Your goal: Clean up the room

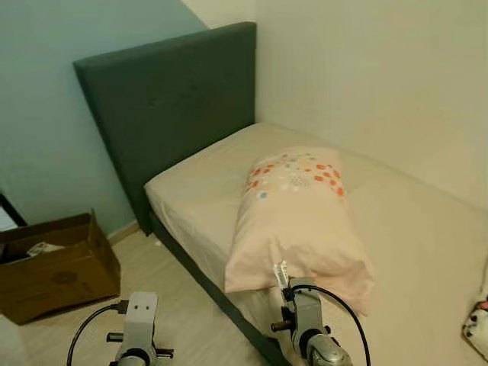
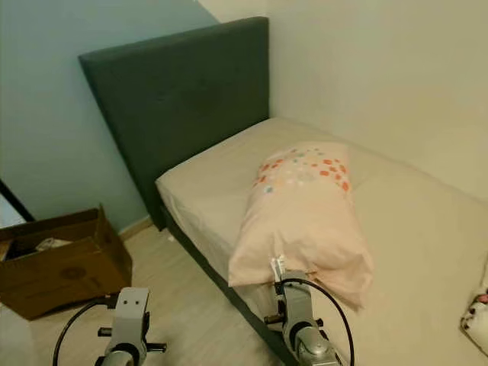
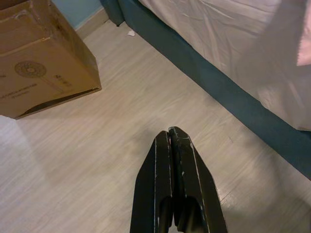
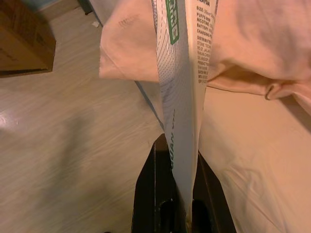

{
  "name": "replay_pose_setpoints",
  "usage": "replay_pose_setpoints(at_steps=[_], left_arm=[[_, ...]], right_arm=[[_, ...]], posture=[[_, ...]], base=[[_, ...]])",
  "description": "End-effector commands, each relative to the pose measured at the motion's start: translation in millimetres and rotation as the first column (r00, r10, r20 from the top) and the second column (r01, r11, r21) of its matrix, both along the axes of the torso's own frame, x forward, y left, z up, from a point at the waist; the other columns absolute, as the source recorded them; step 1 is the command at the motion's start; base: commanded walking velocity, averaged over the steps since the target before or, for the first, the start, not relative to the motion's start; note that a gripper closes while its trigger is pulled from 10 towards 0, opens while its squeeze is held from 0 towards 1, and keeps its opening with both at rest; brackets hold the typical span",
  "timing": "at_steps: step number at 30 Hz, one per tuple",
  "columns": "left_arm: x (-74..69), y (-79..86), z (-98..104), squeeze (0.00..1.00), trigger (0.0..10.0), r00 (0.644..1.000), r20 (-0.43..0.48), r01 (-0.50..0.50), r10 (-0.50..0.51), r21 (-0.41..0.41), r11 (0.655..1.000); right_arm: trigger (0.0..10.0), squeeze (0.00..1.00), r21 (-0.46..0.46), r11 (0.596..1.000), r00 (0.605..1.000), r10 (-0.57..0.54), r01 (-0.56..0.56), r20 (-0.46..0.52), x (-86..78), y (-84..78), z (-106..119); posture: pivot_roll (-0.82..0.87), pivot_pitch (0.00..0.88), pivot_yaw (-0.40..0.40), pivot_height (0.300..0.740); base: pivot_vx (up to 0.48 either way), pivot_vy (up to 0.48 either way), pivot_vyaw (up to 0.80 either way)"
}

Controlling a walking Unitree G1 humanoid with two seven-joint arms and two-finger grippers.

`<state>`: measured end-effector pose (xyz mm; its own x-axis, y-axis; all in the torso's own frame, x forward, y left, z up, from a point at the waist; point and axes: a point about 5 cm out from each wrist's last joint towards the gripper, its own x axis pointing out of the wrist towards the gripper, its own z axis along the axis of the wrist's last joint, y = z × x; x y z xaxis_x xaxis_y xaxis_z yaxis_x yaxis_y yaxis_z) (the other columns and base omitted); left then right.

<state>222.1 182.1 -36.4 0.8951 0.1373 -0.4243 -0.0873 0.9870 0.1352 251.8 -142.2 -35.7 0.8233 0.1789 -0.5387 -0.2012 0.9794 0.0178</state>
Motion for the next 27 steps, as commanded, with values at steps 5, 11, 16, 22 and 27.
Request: replay_pose_setpoints(at_steps=[5,11,16,22,27], left_arm=[[-1.4,2.2,1.1,0.0,10.0,1.0,0.013,0.018,-0.018,0.017,1.0],[1.0,0.1,4.3,0.0,10.0,0.999,0.037,0.029,-0.029,0.014,0.999],[2.4,-1.3,5.9,0.0,10.0,0.998,0.048,0.037,-0.038,0.015,0.999],[2.0,-0.3,5.8,0.0,10.0,0.999,0.052,0.009,-0.009,-0.009,1.0],[1.8,-0.6,6.1,0.0,10.0,0.999,0.054,0.006,-0.006,-0.012,1.0]], right_arm=[[10.0,0.0,0.001,1.0,1.0,0.014,-0.014,-0.001,-1.9,2.5,-1.5],[10.0,0.0,0.004,1.0,1.0,0.009,-0.009,0.003,-2.1,2.5,-1.5],[10.0,0.0,0.006,1.0,1.0,0.01,-0.01,0.006,-1.7,2.8,-1.1],[10.0,0.0,0.007,1.0,1.0,0.014,-0.014,0.009,-1.7,3.5,-1.0],[10.0,0.0,0.006,1.0,1.0,0.022,-0.022,0.013,-1.8,4.0,-0.7]], posture=[[-0.02,0.059,-0.017,0.74],[-0.02,0.059,-0.013,0.74],[-0.02,0.06,-0.011,0.74],[-0.02,0.059,-0.01,0.74],[-0.02,0.055,-0.008,0.74]], base=[[0.0,0.0,0.8],[0.0,0.0,0.8],[0.0,0.0,0.8],[0.0,-0.08,0.8],[0.0,-0.48,0.8]])
